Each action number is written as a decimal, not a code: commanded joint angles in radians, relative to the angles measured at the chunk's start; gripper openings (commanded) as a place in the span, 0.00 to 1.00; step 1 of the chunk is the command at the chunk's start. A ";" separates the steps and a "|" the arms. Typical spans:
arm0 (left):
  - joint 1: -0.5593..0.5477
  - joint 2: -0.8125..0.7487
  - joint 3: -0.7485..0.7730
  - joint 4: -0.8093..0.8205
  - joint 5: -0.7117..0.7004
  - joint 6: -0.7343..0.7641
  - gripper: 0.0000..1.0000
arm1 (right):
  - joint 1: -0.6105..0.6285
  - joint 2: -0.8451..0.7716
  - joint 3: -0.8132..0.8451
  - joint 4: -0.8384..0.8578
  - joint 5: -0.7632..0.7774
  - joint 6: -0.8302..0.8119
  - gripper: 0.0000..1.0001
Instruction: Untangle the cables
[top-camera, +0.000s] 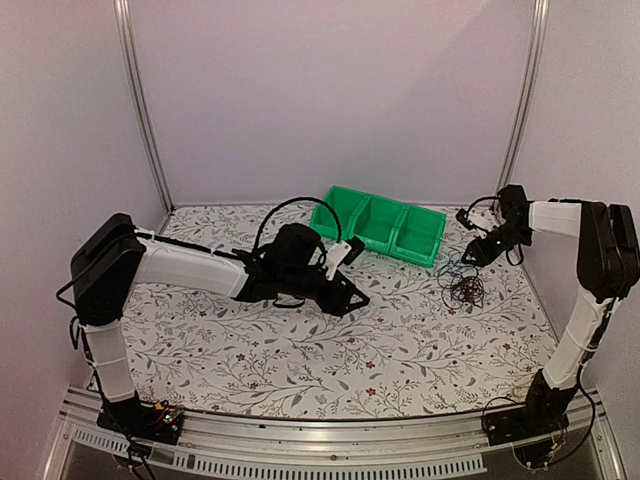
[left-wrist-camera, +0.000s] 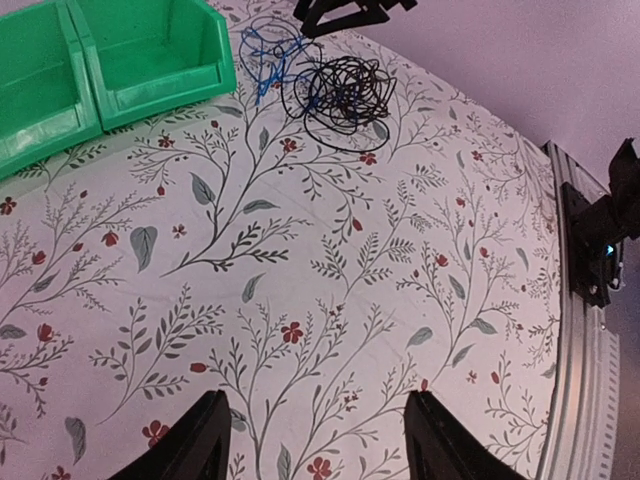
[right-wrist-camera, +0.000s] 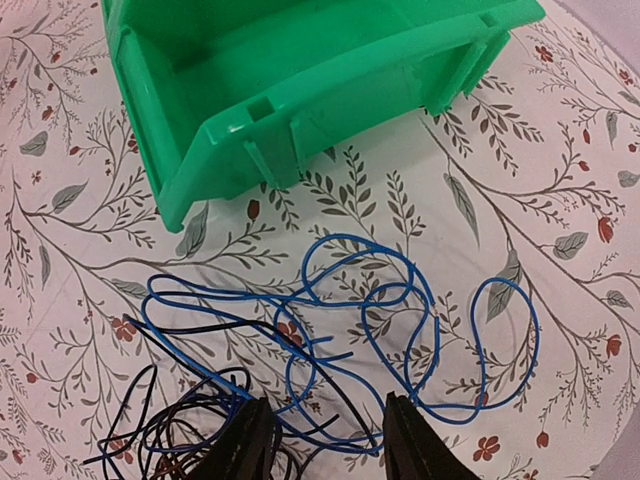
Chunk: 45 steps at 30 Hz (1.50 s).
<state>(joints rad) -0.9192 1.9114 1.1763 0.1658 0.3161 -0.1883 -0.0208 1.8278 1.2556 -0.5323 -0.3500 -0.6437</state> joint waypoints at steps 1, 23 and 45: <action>-0.015 0.013 0.012 0.028 0.022 -0.007 0.59 | -0.005 -0.029 0.018 -0.035 -0.035 0.002 0.43; -0.017 0.047 0.037 0.048 0.054 -0.029 0.58 | -0.001 0.014 0.072 -0.135 -0.025 -0.179 0.44; -0.110 0.256 0.237 0.381 -0.109 -0.133 0.65 | 0.015 -0.478 0.075 -0.339 -0.262 -0.152 0.00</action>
<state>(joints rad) -0.9668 2.1239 1.3457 0.3698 0.2703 -0.2996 -0.0135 1.4303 1.3052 -0.7830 -0.4980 -0.8089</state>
